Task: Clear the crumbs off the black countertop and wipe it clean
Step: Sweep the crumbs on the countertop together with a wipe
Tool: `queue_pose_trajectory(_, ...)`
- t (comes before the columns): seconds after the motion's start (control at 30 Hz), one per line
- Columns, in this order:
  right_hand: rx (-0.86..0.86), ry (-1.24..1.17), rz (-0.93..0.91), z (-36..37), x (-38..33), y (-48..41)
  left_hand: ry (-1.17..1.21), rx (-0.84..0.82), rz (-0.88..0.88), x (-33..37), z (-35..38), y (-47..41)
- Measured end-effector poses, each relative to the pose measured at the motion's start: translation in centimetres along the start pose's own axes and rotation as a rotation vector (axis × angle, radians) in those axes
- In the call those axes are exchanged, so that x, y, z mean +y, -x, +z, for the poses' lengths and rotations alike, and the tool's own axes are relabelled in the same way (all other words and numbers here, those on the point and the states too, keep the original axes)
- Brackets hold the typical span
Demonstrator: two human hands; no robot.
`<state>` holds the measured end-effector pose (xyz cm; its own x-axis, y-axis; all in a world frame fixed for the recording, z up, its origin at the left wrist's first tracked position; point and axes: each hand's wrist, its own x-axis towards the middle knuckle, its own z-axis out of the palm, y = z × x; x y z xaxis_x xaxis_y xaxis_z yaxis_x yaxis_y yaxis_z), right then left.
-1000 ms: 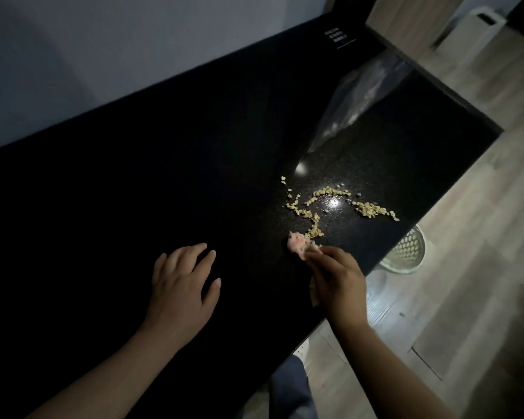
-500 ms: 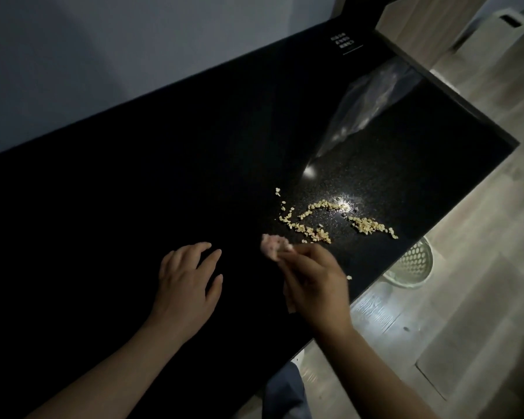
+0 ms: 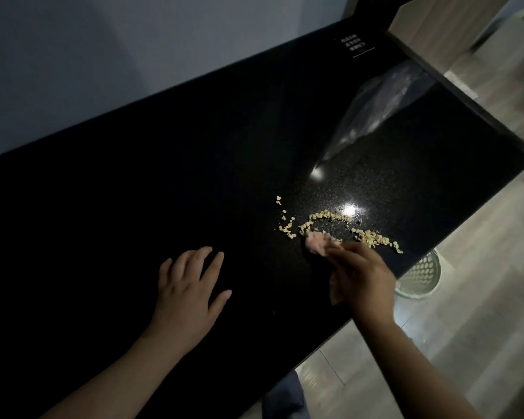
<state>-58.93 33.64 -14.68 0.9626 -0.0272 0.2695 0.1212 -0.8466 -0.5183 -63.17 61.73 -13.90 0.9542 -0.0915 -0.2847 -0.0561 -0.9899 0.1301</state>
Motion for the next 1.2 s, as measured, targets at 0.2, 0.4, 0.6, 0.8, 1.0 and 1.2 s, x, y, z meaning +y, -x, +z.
queue_pose_trajectory(0.2,0.015,-0.247,0.001,-1.7,-3.1,-2.8,-0.037,-0.005,0.013,-0.4,0.3,-0.2)
queue_pose_trajectory(0.4,-0.078,-0.311,0.024,3.3,-8.2,-5.2,0.086,0.092,-0.13,-0.3,0.4,-0.8)
queue_pose_trajectory(0.6,-0.144,-0.222,0.028,7.2,-8.9,-5.3,0.005,0.076,-0.09,-1.2,0.9,-1.0)
queue_pose_trajectory(0.8,-0.16,-0.129,0.007,5.9,-5.6,-4.0,0.021,0.054,-0.081,-1.3,0.8,-1.1)
queue_pose_trajectory(1.0,-0.049,-0.105,0.221,3.0,-3.8,-5.1,0.025,0.014,-0.076,-1.3,0.3,-1.1)
queue_pose_trajectory(1.2,-0.026,-0.267,0.048,5.2,-8.8,-7.9,0.042,0.017,-0.074,-1.4,0.1,-1.2)
